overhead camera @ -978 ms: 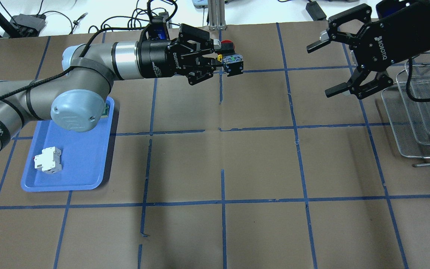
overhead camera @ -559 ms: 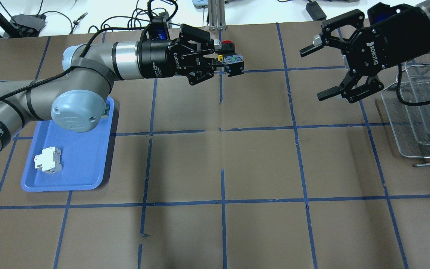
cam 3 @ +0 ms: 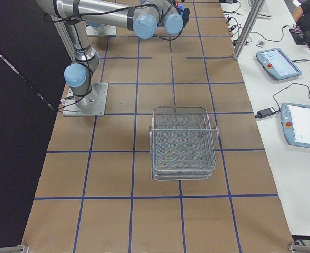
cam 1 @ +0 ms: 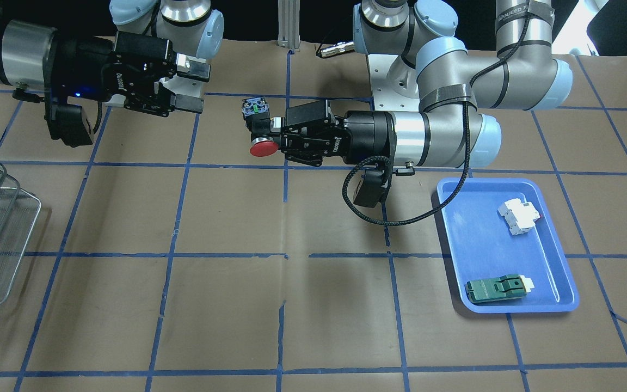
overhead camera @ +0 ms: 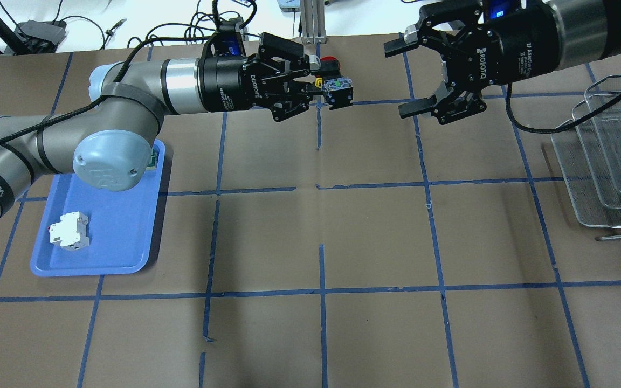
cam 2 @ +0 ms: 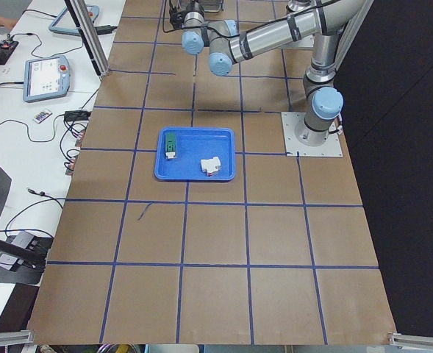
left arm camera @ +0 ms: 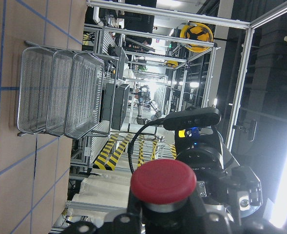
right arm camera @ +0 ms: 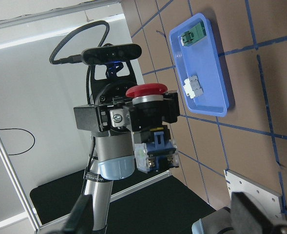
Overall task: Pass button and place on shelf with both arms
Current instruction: 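Move the open right gripper toward the button held by the left gripper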
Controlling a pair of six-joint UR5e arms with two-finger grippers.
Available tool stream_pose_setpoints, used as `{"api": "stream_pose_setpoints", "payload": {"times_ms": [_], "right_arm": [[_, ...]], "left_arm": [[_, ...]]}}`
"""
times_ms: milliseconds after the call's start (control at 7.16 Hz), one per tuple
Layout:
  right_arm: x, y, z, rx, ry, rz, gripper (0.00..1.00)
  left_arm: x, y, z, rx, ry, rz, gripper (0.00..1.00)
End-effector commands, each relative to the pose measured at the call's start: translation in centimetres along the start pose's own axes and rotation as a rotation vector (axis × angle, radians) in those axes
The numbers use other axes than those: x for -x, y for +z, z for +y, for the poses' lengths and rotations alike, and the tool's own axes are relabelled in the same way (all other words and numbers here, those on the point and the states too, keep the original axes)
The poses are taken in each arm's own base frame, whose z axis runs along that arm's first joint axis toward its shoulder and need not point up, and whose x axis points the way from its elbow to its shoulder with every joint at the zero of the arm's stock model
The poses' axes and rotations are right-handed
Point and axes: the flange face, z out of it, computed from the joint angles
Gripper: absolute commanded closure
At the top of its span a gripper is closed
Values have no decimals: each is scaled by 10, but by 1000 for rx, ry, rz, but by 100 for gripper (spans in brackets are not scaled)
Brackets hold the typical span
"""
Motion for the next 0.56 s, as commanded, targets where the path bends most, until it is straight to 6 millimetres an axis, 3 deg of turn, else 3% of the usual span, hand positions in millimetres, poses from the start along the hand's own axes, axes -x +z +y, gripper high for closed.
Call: {"api": "stream_pose_setpoints", "payload": {"times_ms": [0, 419], "right_arm": [[-22, 9, -3, 24, 60, -18, 0], [-17, 30, 2, 36, 65, -51, 1]], "left_arm": [[-1, 0, 1, 0, 3, 0, 100], [-3, 0, 1, 0, 6, 3, 100]]}}
